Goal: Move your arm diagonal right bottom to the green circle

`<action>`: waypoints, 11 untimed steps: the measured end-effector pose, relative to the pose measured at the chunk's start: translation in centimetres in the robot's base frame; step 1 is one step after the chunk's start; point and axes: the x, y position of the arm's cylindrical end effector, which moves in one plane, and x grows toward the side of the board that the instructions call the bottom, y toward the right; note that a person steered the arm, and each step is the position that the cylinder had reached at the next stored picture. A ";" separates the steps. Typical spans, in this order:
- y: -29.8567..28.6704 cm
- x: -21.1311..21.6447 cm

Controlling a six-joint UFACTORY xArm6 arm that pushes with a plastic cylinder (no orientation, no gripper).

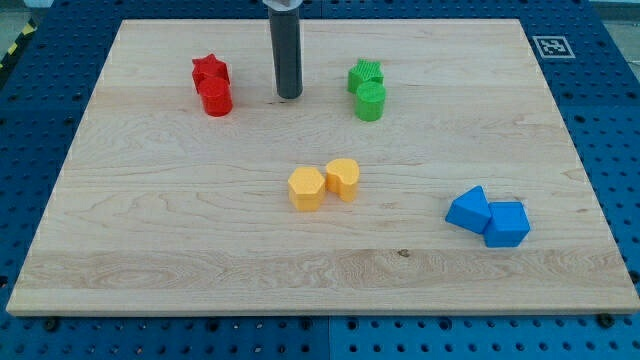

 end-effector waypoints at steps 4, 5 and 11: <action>6.1 3.9; 8.2 5.3; 12.9 3.3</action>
